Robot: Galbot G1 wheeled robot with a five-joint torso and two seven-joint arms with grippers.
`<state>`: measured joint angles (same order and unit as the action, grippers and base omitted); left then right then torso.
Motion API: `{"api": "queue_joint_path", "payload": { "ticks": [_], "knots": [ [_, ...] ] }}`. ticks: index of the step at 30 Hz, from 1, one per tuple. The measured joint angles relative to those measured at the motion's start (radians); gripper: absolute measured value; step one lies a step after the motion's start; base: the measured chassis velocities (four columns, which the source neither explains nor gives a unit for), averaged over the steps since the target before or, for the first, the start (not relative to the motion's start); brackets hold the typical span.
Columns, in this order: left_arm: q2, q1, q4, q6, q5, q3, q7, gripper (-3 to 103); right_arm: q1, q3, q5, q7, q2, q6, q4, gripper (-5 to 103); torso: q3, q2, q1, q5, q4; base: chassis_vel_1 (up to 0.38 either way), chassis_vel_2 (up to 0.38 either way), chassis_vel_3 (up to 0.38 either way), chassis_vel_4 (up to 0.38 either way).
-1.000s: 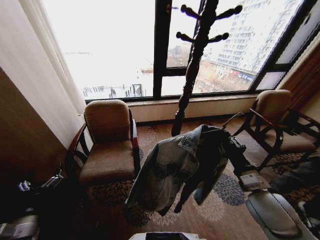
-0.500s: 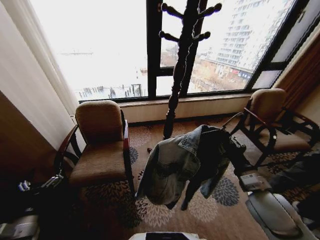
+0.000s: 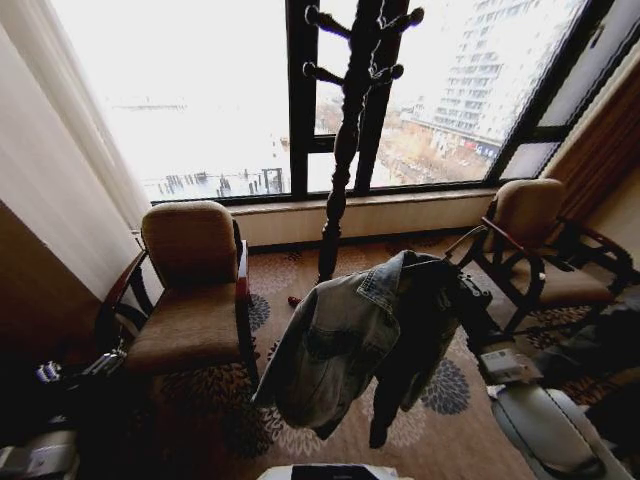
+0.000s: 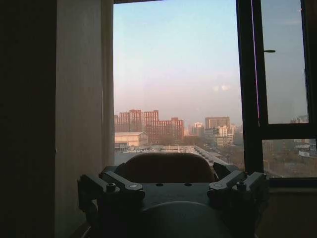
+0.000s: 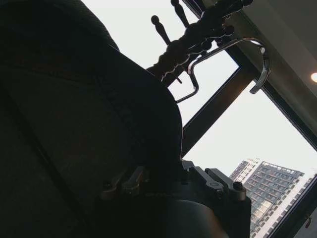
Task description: Pick up the clothes from the bed and hang them on the clothes hanger.
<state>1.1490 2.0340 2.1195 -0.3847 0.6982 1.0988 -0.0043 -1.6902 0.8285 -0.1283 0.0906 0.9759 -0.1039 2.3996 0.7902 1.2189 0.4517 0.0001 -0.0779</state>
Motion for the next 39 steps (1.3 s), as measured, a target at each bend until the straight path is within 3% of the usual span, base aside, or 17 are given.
{"api": "queue_joint_path", "payload": {
  "ticks": [39],
  "knots": [
    [0.0, 0.0, 0.0, 0.0, 0.0, 0.0, 0.0, 100, -0.018, -0.01, -0.041, 0.01, 0.023, 0.034, -0.003, 27, 0.0, 0.0, 0.0, -0.0001, -0.0001, -0.017, -0.017, 0.017, 0.015]
  ]
}}
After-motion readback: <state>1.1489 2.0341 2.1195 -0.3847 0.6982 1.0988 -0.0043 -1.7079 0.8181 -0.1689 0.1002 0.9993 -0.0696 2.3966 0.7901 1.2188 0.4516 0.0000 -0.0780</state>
